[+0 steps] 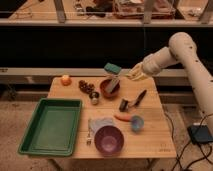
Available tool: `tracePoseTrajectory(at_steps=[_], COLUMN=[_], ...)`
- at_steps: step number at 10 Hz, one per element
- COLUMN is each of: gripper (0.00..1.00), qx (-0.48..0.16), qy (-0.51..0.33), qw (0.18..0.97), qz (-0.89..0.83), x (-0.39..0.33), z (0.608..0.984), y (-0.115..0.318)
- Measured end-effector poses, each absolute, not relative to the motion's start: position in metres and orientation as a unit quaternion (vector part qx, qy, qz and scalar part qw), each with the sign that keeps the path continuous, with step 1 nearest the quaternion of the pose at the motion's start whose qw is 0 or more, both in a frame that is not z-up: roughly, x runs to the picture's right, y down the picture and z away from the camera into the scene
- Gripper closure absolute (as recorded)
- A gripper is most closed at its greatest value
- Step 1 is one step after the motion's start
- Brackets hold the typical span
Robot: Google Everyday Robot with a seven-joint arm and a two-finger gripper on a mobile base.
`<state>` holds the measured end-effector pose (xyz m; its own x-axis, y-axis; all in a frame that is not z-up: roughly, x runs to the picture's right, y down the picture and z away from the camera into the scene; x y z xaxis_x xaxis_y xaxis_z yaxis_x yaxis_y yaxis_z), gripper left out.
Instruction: Place banana in metal cup
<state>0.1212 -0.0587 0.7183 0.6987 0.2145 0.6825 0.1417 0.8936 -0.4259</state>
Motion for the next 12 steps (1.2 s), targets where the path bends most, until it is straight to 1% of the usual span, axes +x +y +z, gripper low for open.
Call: tracePoseTrajectory(at_steps=[2, 3, 4, 10, 12], gripper=[1.0, 1.0, 1.0, 1.0, 1.0], qx=[-0.241, -0.25, -0.251, -0.251, -0.264], qy=[-0.43, -0.466, -0.479, -0.482, -0.494], qw=[0.87, 0.848, 0.84, 0.838, 0.826], qz=[-0.006, -0.031, -0.045, -0.046, -0.058], x=[0.078, 0.046, 0.031, 0.032, 0.027], z=[0.713, 0.706, 0.702, 0.701, 0.699], y=[-0.051, -0.043, -0.039, -0.039, -0.036])
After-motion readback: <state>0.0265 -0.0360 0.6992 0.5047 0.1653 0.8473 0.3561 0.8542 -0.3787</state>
